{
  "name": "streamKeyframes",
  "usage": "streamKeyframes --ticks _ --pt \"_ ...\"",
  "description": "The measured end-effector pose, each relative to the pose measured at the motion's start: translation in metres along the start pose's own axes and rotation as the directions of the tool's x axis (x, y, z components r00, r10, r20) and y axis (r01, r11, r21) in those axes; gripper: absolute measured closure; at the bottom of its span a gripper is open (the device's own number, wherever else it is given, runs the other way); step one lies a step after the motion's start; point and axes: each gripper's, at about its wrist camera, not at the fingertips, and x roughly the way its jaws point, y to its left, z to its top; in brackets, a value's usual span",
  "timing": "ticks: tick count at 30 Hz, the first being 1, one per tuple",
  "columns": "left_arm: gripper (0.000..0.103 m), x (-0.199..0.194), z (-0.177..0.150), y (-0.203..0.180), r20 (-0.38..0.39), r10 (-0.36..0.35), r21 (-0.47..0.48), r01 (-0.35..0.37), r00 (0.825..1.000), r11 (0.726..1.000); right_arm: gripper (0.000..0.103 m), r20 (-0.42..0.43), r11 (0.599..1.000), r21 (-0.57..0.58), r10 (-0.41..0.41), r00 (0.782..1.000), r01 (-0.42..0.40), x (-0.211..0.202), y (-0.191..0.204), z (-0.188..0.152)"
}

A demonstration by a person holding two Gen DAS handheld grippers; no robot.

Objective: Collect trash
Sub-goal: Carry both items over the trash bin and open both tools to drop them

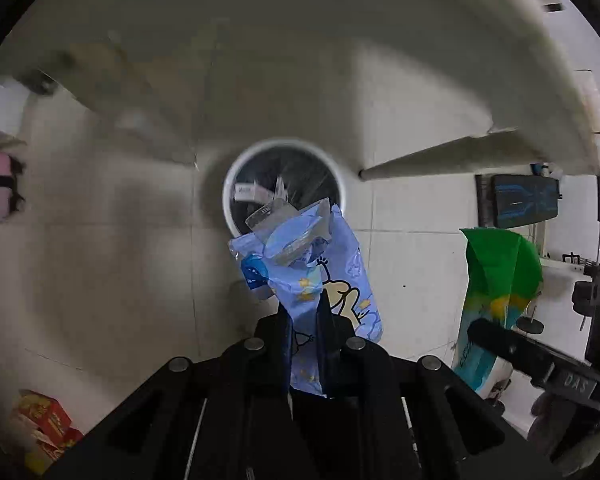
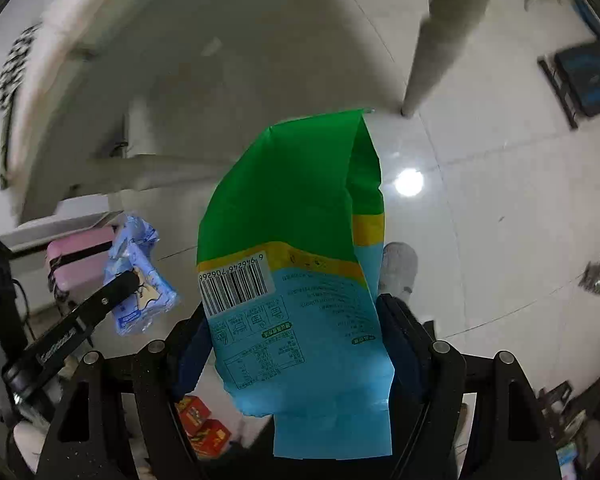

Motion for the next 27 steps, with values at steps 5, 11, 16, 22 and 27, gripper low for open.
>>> streamKeyframes --ticks 5,11,16,22,27 --pt "0.094 0.110 0.047 0.017 -0.053 -0.006 -0.022 0.005 0.999 1.000 0.024 -0.028 0.998 0.046 0.045 0.999 -0.043 0.100 -0.035 0.041" --pt "0.089 0.193 0.079 0.035 -0.073 -0.018 -0.034 0.015 0.997 0.999 0.021 -0.058 0.993 0.064 0.104 0.993 -0.100 0.204 -0.064 0.098" --pt "0.015 0.207 0.086 0.041 -0.049 -0.011 -0.037 0.009 0.999 0.999 0.007 -0.112 0.982 0.084 0.179 0.977 -0.171 0.261 -0.082 0.127" --pt "0.007 0.191 0.074 0.053 -0.016 0.069 -0.043 -0.070 0.997 0.997 0.001 -0.129 0.978 0.061 0.205 0.970 -0.198 0.275 -0.085 0.133" --pt "0.007 0.171 0.058 0.055 0.043 0.208 -0.011 -0.208 0.977 0.978 0.001 -0.081 0.996 -0.022 0.080 0.993 -0.082 0.258 -0.068 0.131"
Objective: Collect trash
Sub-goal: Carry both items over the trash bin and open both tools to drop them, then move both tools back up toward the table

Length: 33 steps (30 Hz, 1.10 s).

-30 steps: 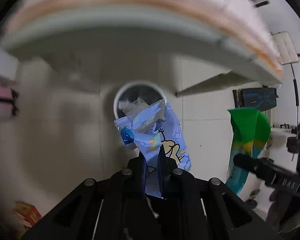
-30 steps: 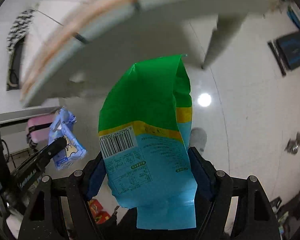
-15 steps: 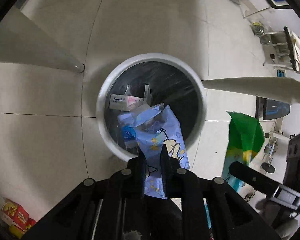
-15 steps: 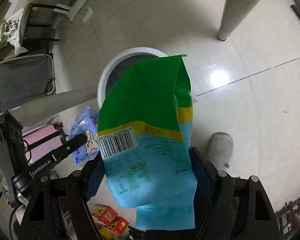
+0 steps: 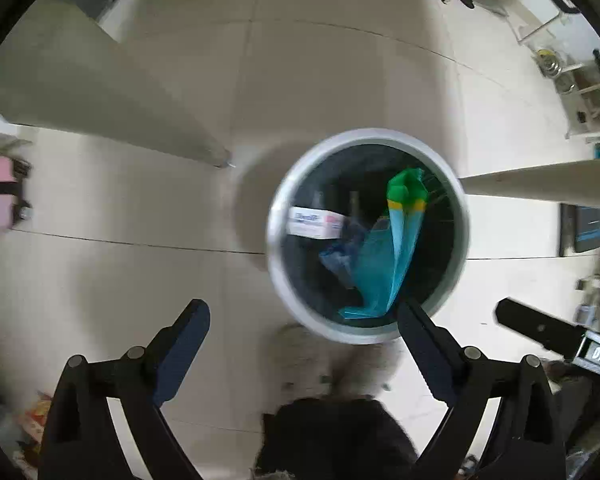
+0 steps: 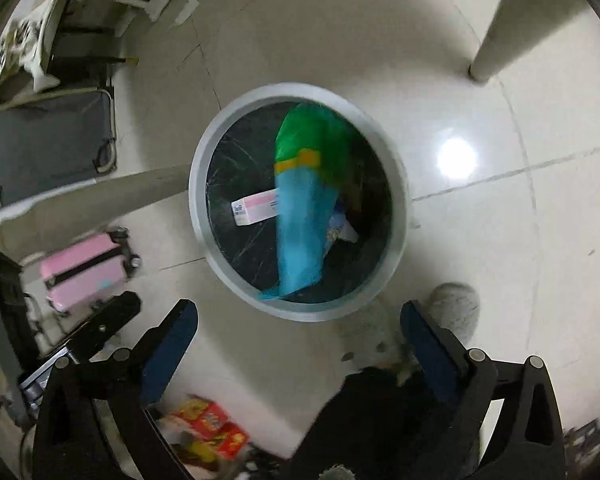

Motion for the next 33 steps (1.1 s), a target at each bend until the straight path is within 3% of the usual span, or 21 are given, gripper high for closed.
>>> streamKeyframes --ticks 3,5,11,19,33 --pt "0.007 -0.016 -0.011 -0.003 0.031 0.049 0.004 -0.049 0.998 0.999 0.001 0.047 0.993 -0.040 -0.108 0.993 0.110 -0.016 0.011 -0.010" --pt "0.007 -0.025 -0.017 -0.005 0.036 0.059 0.004 -0.059 0.998 0.998 0.001 0.091 0.975 -0.076 -0.202 0.975 0.210 -0.027 0.019 -0.019" --pt "0.007 -0.062 -0.041 -0.011 0.052 0.069 0.001 -0.069 0.996 0.998 0.001 0.149 0.943 -0.112 -0.297 0.943 0.314 -0.066 0.037 -0.042" --pt "0.007 -0.142 -0.073 -0.021 0.088 0.068 0.006 -0.069 0.994 0.998 0.001 0.212 0.930 -0.151 -0.300 0.930 0.335 -0.146 0.071 -0.089" --pt "0.007 -0.320 -0.112 -0.023 0.198 0.017 0.038 -0.025 0.980 0.999 0.001 0.301 0.928 -0.188 -0.257 0.918 0.322 -0.320 0.152 -0.179"
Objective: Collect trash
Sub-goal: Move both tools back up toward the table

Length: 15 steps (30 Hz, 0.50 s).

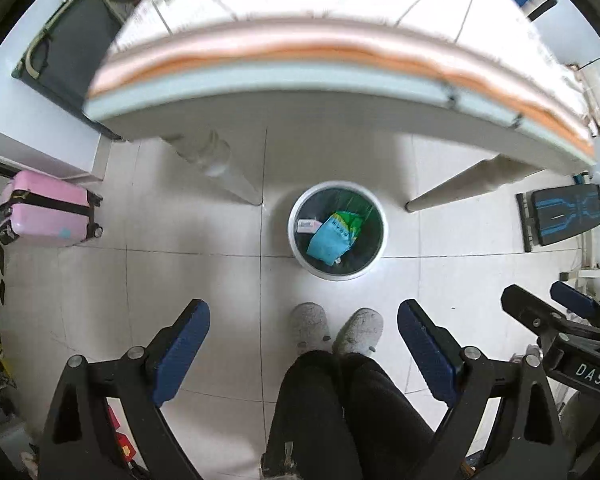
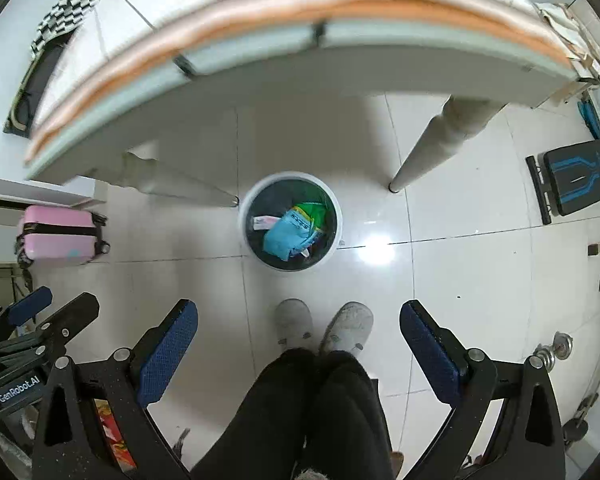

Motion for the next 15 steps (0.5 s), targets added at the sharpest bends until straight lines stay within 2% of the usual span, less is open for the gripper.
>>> streamKeyframes --ticks 4,9,13,15 --pt "0.007 -0.041 0.006 0.002 0.043 0.015 0.007 -0.015 0.999 1.000 0.001 0.015 1.000 0.007 0.029 0.999 -0.029 -0.051 0.010 0.003" --pt "0.007 -0.079 0.036 0.009 0.130 0.041 -0.019 -0.039 0.991 0.999 0.001 0.082 0.996 0.034 0.081 0.993 -0.084 -0.107 0.019 0.025" --pt "0.007 -0.103 0.077 0.008 0.214 0.085 -0.042 -0.078 0.973 0.996 0.001 0.130 0.990 0.073 0.114 0.985 -0.124 -0.142 0.015 0.071" --pt "0.002 -0.108 0.107 0.001 0.244 0.106 -0.058 -0.094 0.964 0.994 0.001 0.151 0.988 0.086 0.116 0.982 -0.130 -0.153 0.009 0.101"
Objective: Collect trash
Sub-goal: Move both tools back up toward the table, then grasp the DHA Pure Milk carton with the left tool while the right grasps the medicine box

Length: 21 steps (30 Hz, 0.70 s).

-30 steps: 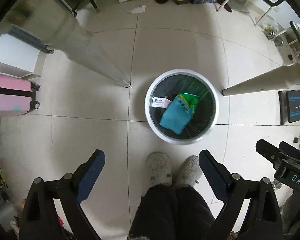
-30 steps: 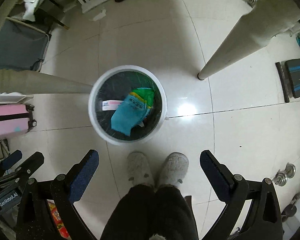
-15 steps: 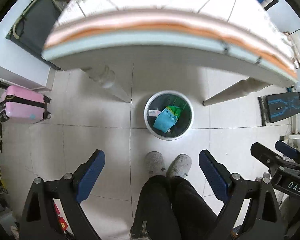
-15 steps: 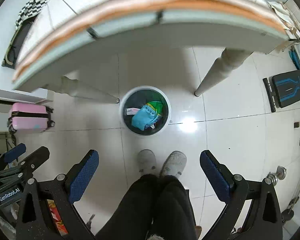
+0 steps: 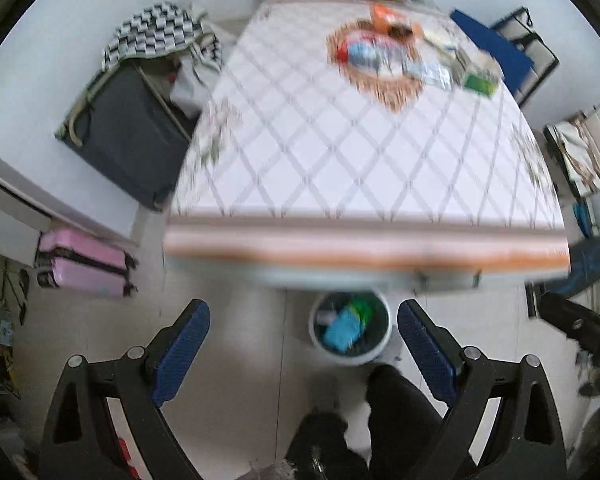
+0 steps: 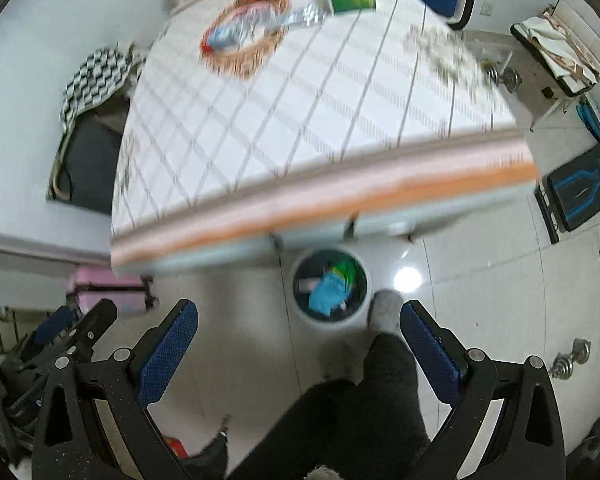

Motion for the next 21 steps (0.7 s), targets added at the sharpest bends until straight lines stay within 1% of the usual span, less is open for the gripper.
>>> streamKeyframes --ticks 1,4,7,8,9,11,14,16,18,20,21 --pt "0.000 0.001 0.011 -0.003 0.004 0.001 -0.013 -0.001 1.000 1.000 0.001 0.013 1.000 0.006 0.000 1.000 0.000 -0.003 -0.003 0.017" --pt "0.000 0.011 0.056 -0.018 0.004 0.010 -0.062 -0.009 1.000 0.998 0.001 0.034 1.000 0.019 -0.022 0.999 0.021 -0.001 -0.010 0.074" --pt "0.000 0.026 0.111 -0.033 -0.011 0.024 -0.124 -0.025 1.000 0.992 0.001 0.038 0.999 0.022 -0.036 0.999 0.035 0.008 -0.021 0.145" --pt "0.000 0.033 0.129 -0.038 -0.025 0.033 -0.150 -0.037 0.999 0.988 0.001 0.045 0.999 0.017 -0.046 0.998 0.045 0.012 -0.025 0.175" --pt "0.000 0.043 0.148 -0.041 -0.046 0.036 -0.182 -0.043 0.998 0.982 0.001 0.051 0.998 0.018 -0.057 0.997 0.056 0.017 -0.027 0.195" --pt "0.000 0.067 0.187 -0.045 -0.092 0.017 -0.258 -0.040 0.996 0.965 0.001 0.052 0.997 0.028 -0.072 0.996 0.071 0.030 -0.034 0.250" --pt "0.000 0.103 0.237 -0.052 -0.150 0.011 -0.332 -0.061 0.989 0.941 0.001 0.056 0.995 0.042 -0.092 0.994 0.090 0.057 -0.041 0.338" --pt "0.000 0.126 0.265 -0.055 -0.181 0.004 -0.376 -0.073 0.983 0.924 0.001 0.047 0.993 0.051 -0.113 0.992 0.111 0.080 -0.045 0.383" --pt "0.000 0.150 0.289 -0.055 -0.208 -0.020 -0.426 -0.072 0.978 0.902 0.001 0.020 0.988 0.052 -0.145 0.989 0.144 0.107 -0.048 0.428" --pt "0.001 0.176 0.312 -0.054 -0.231 -0.062 -0.490 -0.061 0.971 0.870 0.001 -0.020 0.984 0.037 -0.171 0.985 0.172 0.134 -0.049 0.460" --pt "0.001 0.186 0.319 -0.053 -0.237 -0.083 -0.516 -0.053 0.968 0.855 0.001 -0.035 0.984 0.035 -0.175 0.984 0.176 0.144 -0.049 0.466"
